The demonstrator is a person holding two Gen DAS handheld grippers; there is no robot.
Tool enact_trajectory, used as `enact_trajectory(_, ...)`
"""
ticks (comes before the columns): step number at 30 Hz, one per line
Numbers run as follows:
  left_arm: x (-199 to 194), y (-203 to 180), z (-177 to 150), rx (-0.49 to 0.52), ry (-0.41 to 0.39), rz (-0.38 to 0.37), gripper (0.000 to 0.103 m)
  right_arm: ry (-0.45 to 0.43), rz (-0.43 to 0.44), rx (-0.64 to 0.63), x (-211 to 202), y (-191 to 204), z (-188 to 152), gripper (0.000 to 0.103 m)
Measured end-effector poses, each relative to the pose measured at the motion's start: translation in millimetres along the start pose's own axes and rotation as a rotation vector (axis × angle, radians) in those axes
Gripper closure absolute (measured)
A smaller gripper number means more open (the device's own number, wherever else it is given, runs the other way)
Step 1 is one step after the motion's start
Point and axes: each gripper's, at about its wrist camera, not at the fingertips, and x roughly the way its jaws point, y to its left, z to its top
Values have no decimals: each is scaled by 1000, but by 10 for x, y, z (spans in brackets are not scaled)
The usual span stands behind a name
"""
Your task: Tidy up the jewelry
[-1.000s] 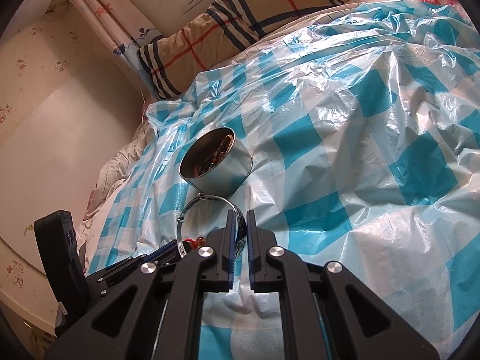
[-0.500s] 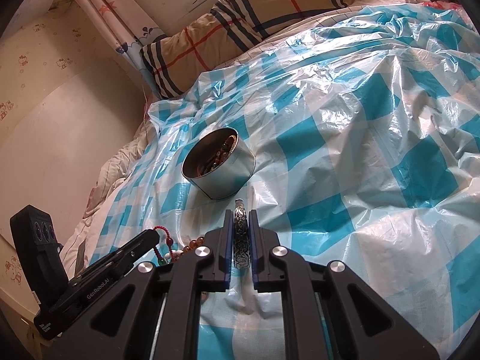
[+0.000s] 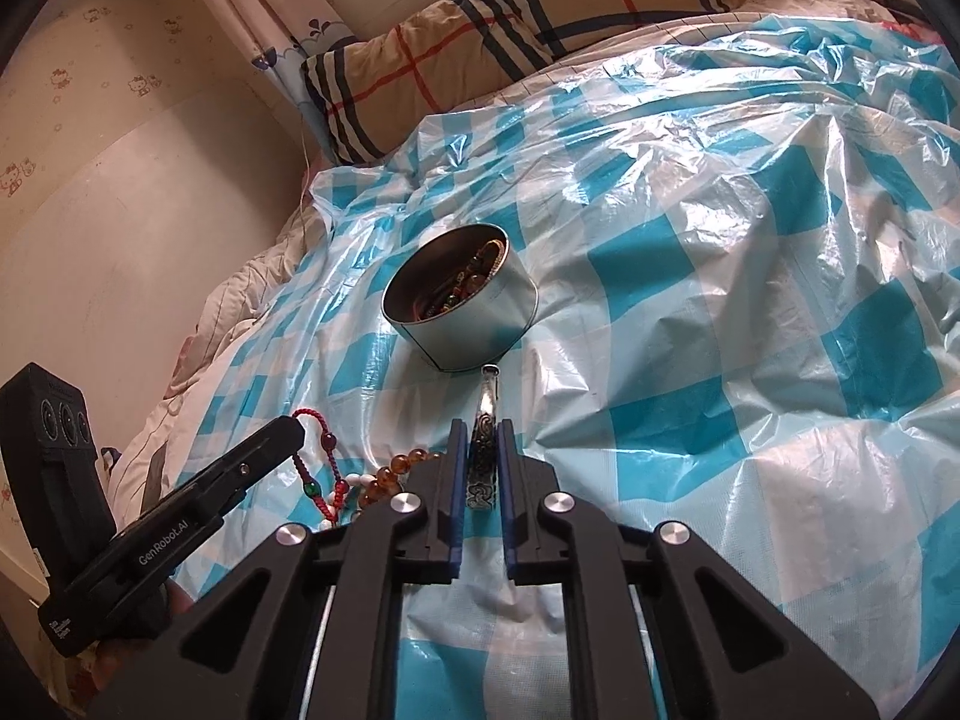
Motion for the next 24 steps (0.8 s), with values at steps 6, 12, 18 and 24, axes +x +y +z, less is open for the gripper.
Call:
enact_trajectory(6, -116, -3, 13, -20, -40, -22, 96, -91, 6, -45, -177, 79, 29, 98)
enact_trajectory(12, -170, 0, -3, -30, -52, -14, 96, -31, -2, -1, -43, 4, 42, 95)
enact_trajectory(18, -155, 34, 4, -39, -48, -10, 96, 27, -119, 77, 92, -213, 21, 35)
enact_trajectory(24, -138, -7, -3, -17, -48, -8, 95, 170, -279, -74, 476, -48, -67, 66)
